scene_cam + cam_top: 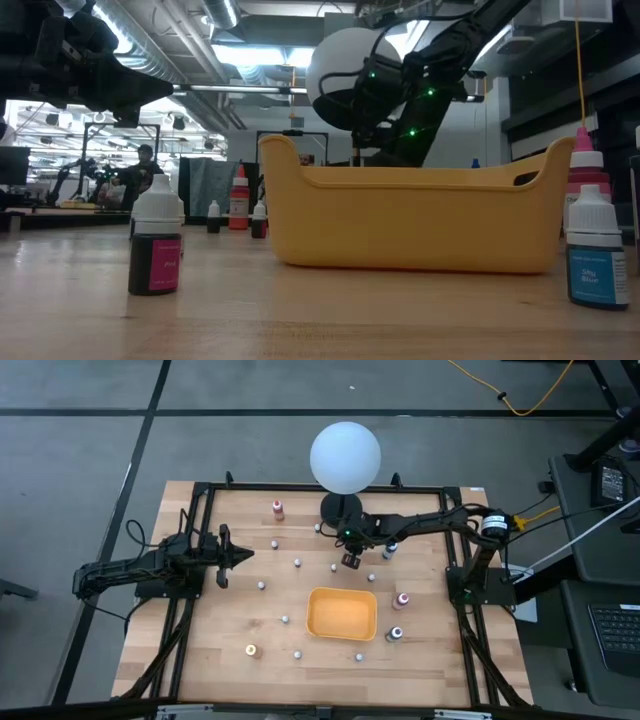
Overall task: Pick & Place food coloring
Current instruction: Put the small black food coloring bottle into the yellow bin
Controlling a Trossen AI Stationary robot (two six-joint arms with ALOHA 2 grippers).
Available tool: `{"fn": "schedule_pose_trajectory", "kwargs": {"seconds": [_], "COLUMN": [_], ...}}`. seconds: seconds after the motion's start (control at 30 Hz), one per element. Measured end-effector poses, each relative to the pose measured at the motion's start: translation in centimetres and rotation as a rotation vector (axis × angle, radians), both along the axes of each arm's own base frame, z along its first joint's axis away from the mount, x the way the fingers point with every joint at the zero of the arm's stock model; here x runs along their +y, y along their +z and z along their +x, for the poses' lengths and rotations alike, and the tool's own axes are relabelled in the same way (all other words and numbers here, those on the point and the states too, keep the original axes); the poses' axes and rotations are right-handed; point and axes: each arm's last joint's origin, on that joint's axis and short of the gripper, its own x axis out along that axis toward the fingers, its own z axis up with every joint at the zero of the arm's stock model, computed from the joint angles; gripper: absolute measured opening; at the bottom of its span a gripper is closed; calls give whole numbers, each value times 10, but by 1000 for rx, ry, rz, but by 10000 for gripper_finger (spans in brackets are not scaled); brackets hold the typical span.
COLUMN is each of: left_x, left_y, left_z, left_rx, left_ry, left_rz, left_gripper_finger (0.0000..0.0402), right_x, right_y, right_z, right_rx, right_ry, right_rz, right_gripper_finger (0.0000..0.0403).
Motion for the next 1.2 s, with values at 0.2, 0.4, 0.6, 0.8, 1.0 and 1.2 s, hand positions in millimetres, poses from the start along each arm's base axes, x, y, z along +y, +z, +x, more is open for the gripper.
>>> {"fn": "schedule_pose_trajectory", "kwargs": {"seconds": [0.2, 0.4, 0.6, 0.8, 1.0, 1.2], "left_x": [0, 0, 0, 0, 0, 0], "left_y": [0, 0, 0, 0, 0, 0], "left_z": [0, 0, 0, 0, 0, 0], "left_rx": [0, 0, 0, -1, 0, 0], "left_ry": [0, 0, 0, 0, 0, 0], "left_rz": [0, 0, 0, 0, 0, 0], "left_gripper_finger": [8, 12, 10, 8, 10, 12], "right_x": [11, 31, 58, 97, 150, 191], "right_y": [15, 40, 71, 117, 154, 152], "right_z": [6, 17, 17, -2, -31, -40], "right_rx": [32, 63, 167, 96, -64, -107], "right_ry": [37, 89, 106, 89, 121, 138], "right_rz": [14, 2, -44, -38, 18, -8], "right_gripper_finger": [56, 59, 59, 59, 60, 59]}}
